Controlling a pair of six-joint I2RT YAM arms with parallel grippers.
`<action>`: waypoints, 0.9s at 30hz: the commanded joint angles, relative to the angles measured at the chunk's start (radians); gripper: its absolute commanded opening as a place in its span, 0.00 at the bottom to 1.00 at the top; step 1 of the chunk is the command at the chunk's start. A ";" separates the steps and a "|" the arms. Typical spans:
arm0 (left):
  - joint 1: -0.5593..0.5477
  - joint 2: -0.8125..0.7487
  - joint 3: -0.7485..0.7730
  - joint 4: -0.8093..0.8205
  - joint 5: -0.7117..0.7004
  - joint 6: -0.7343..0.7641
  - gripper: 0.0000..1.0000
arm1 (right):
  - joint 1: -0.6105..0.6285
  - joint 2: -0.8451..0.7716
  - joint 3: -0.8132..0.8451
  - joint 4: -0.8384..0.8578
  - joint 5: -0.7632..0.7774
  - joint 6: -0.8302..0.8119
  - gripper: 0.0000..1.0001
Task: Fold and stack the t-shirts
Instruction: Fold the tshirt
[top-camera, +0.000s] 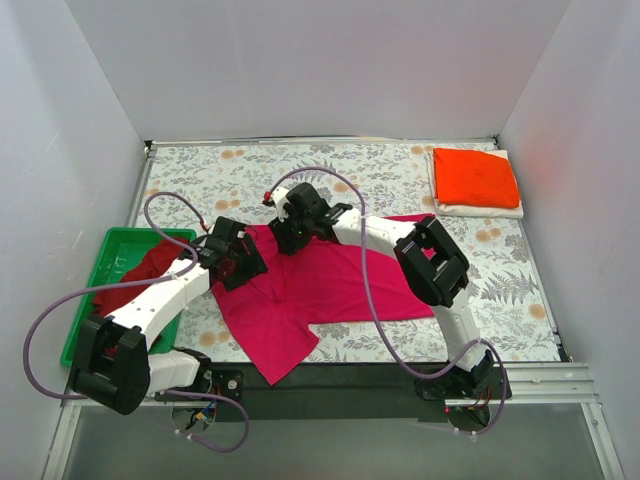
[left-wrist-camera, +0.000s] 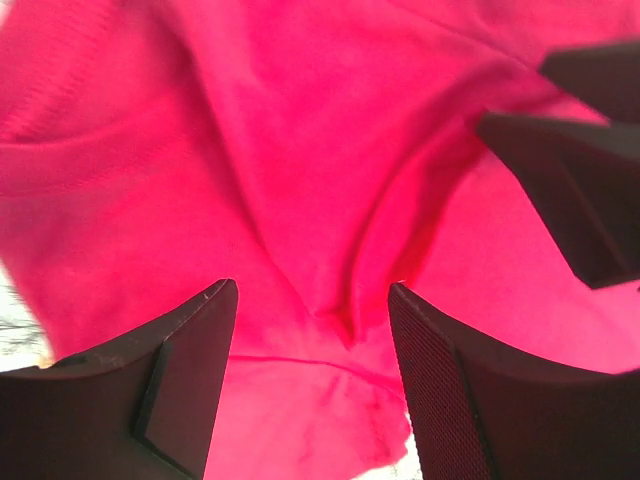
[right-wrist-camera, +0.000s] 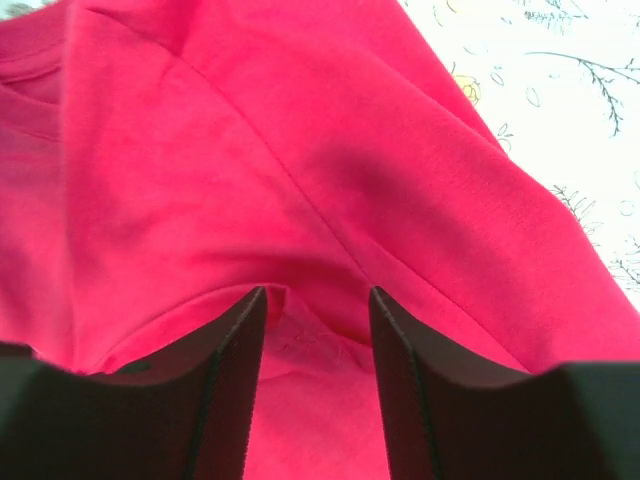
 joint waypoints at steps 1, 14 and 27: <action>0.026 -0.001 0.022 -0.011 -0.060 0.029 0.57 | 0.016 0.011 0.047 -0.016 0.046 -0.036 0.43; 0.106 -0.021 0.020 -0.011 -0.083 0.066 0.56 | 0.016 -0.157 -0.172 -0.021 0.081 -0.033 0.08; 0.192 0.052 0.083 0.044 -0.171 0.097 0.52 | 0.007 -0.294 -0.395 0.024 0.230 0.035 0.16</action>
